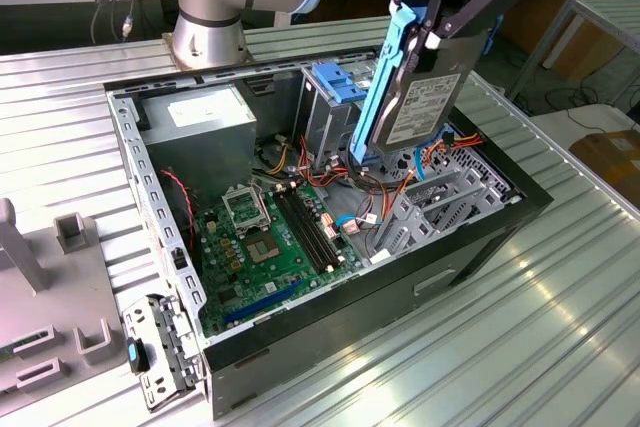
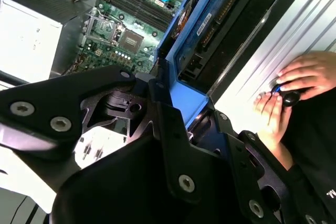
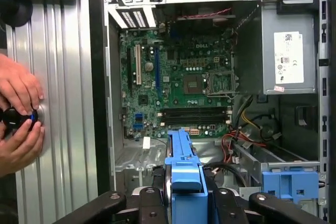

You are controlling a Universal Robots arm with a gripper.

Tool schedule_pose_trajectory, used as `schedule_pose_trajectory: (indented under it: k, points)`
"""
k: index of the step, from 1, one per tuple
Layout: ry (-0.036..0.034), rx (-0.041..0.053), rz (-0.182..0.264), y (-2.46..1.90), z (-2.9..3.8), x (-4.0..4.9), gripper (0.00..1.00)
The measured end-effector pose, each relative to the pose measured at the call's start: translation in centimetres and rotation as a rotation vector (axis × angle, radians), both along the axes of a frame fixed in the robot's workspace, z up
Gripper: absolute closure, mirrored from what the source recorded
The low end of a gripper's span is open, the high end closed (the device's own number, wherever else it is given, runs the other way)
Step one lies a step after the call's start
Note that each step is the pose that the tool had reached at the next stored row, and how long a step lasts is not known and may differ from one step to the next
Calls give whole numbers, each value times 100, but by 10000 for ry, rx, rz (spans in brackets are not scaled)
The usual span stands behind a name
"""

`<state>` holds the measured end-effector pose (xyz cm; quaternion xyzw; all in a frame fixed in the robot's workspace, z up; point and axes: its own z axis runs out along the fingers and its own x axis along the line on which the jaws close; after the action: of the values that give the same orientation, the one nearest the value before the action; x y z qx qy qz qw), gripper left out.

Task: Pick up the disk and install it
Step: 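Insert the disk into the insertion slot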

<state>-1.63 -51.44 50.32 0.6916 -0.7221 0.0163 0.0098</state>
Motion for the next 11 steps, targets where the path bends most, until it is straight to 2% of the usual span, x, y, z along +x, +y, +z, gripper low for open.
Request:
schedule_pose_trajectory:
  k: [1, 4, 11]
  points:
    - [1, 0, -12, -36, -4, 37, 63]
    - [4, 0, -33, -100, -13, 120, 63]
    - [10, 0, -75, -198, -37, 244, 63]
